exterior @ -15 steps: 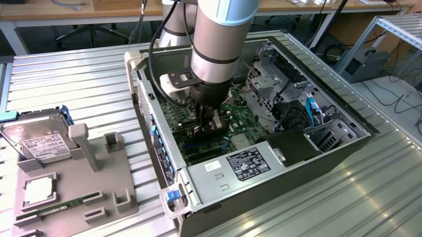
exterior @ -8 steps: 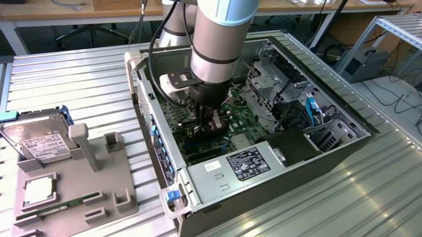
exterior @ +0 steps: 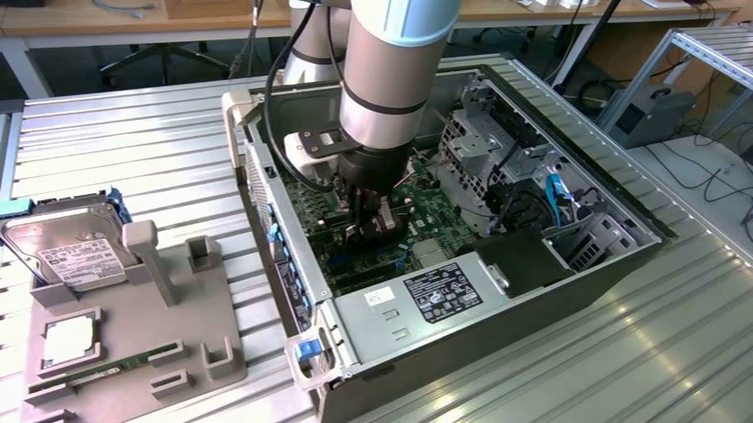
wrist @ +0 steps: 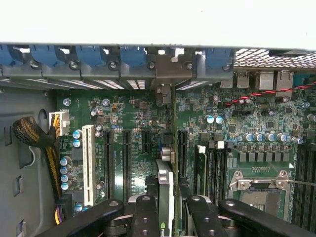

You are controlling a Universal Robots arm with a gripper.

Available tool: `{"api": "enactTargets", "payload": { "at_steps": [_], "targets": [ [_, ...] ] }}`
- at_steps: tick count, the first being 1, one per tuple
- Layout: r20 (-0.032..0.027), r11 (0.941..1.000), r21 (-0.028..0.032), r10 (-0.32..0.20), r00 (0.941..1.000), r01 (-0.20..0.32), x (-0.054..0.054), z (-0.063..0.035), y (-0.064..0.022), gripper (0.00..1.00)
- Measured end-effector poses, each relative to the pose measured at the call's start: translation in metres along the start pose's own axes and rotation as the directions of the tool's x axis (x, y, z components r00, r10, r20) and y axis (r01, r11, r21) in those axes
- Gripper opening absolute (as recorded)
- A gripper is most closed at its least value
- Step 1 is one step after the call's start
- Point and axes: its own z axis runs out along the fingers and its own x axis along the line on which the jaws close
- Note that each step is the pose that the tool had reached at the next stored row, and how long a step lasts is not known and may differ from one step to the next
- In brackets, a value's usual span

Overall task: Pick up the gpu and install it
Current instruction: 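Insert the gpu into the slot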

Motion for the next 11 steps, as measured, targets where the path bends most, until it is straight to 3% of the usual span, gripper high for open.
{"api": "enactTargets", "payload": {
  "at_steps": [11],
  "targets": [
    [-0.0005,1.0000,0.0021,0.000,1.0000,0.000,0.0002,0.0007,0.0017,0.27]
  ]
}}
